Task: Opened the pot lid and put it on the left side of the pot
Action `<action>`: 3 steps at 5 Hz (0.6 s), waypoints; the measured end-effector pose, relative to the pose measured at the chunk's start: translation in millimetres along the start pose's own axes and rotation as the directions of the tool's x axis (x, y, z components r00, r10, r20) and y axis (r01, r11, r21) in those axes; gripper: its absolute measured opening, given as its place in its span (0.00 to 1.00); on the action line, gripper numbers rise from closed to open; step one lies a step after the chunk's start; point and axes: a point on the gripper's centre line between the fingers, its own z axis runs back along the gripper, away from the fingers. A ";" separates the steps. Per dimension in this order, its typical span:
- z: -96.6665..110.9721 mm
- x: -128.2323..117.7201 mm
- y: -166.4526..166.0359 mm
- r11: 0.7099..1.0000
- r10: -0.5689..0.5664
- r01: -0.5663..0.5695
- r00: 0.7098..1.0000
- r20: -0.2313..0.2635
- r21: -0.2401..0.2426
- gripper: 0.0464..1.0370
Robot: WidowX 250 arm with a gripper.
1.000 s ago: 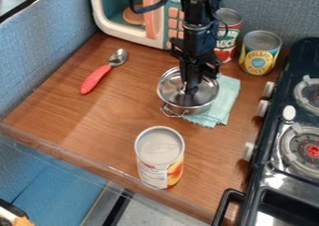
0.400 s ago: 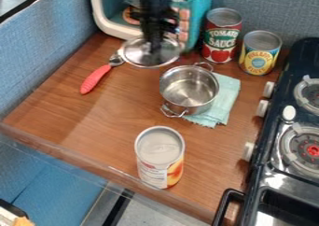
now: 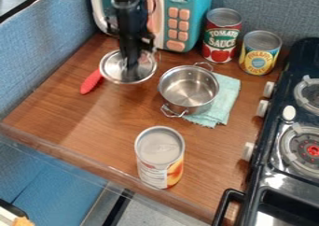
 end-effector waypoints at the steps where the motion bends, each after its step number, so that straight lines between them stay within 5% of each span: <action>1: -27.9 -2.7 1.7 1.000 -0.001 0.001 1.000 -0.021 0.019 0.01; 3: -39.5 -4.7 4.2 1.000 0.014 -0.012 0.999 -0.048 0.025 0.03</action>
